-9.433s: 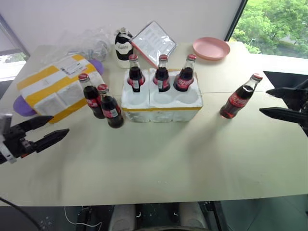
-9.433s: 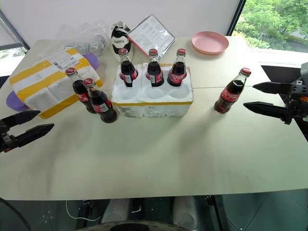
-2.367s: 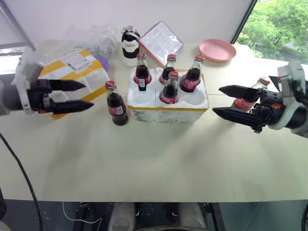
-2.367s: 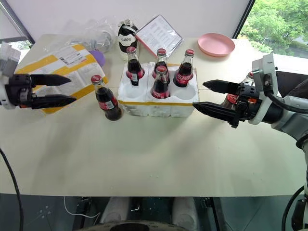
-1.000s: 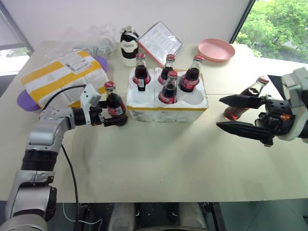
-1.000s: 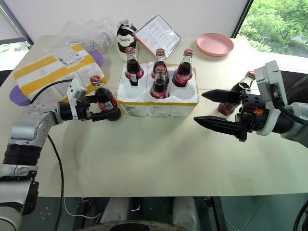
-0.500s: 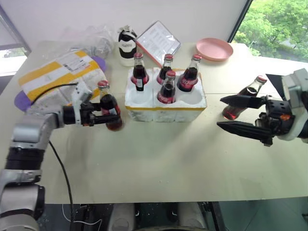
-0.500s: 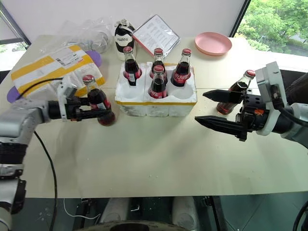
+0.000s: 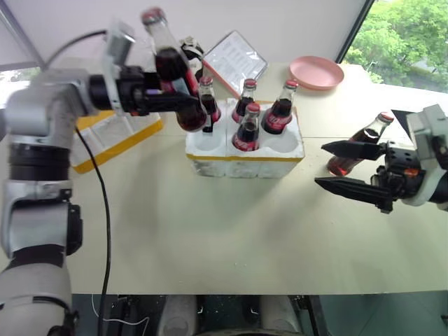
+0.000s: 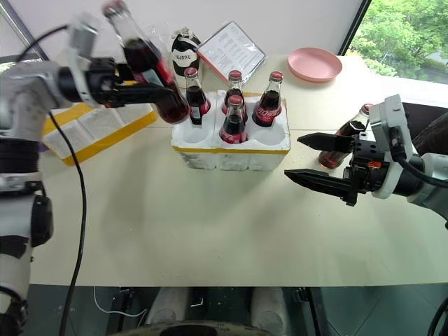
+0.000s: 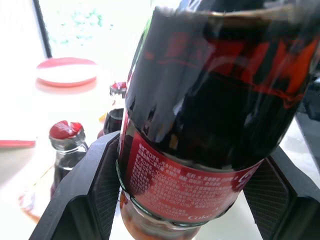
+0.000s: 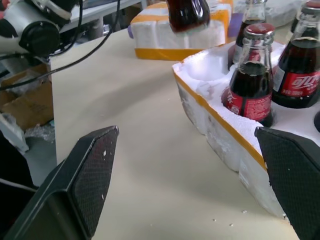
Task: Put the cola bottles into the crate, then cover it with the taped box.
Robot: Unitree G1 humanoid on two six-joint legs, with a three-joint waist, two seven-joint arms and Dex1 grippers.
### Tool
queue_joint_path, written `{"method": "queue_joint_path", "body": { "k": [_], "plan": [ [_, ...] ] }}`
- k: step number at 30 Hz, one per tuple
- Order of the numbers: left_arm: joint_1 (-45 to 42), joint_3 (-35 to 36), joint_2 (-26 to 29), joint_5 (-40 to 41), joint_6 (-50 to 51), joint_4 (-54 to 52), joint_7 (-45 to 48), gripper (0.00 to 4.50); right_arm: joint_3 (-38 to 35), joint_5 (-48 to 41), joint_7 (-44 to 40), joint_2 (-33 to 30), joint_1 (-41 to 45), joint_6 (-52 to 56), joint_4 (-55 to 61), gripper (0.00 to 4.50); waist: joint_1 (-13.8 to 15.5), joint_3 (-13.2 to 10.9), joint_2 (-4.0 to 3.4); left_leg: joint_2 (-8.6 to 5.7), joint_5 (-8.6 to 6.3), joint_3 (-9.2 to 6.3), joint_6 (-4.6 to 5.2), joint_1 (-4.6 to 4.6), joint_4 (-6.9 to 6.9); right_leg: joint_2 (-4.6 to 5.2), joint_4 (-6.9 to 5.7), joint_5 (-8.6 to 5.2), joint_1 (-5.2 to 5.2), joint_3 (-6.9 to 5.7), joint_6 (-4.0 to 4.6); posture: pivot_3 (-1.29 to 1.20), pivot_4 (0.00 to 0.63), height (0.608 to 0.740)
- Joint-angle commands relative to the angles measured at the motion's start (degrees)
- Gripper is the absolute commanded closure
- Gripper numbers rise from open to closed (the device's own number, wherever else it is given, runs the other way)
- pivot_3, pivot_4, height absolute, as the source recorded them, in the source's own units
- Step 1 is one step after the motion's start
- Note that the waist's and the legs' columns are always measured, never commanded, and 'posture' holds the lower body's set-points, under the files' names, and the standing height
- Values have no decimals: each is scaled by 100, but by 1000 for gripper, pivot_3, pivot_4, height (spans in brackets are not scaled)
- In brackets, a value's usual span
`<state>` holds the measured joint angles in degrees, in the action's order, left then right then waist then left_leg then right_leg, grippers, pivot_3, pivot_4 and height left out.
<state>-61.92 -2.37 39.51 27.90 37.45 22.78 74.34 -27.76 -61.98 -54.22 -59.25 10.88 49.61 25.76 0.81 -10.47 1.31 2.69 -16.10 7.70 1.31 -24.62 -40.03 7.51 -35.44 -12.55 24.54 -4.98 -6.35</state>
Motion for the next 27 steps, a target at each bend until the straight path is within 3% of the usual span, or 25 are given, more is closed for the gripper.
{"method": "queue_joint_path", "body": {
  "k": [1,9,18,20,22,27],
  "plan": [
    [-251,-42,-244,-278,-578,384,13,1679,-298,-102,144,73,-93,-59,221,0,-10,-1,1,0,0,0,0,-1,0,0,1,0,1,0,0,0,150,740],
    [-133,-259,-806,-726,-1047,932,51,1679,-473,-169,383,124,-310,-40,331,0,1,-3,4,1,-1,-6,1,-12,0,1,2,2,11,0,-2,0,150,740],
    [93,-530,-582,-1332,-1640,1023,358,1679,-409,-40,477,221,-360,-165,280,0,-15,-2,3,2,-2,-10,3,-12,0,2,2,2,12,0,-2,0,150,740],
    [113,-499,-642,-1375,-1615,1086,258,633,-363,32,500,251,-339,-212,255,0,-26,-2,3,3,-3,-11,6,-12,0,2,1,2,14,0,-2,0,150,740],
    [225,-472,-675,-1361,-1580,977,235,51,-313,146,602,294,-290,-276,208,0,-14,-2,2,4,-7,-12,12,-11,0,2,-1,2,15,0,-2,0,150,740],
    [551,20,-481,-795,-584,135,77,51,-403,347,820,389,-382,-349,137,0,-7,-1,1,3,-5,-11,9,-12,-2,4,-2,3,13,1,-2,0,150,740]
  ]
}}
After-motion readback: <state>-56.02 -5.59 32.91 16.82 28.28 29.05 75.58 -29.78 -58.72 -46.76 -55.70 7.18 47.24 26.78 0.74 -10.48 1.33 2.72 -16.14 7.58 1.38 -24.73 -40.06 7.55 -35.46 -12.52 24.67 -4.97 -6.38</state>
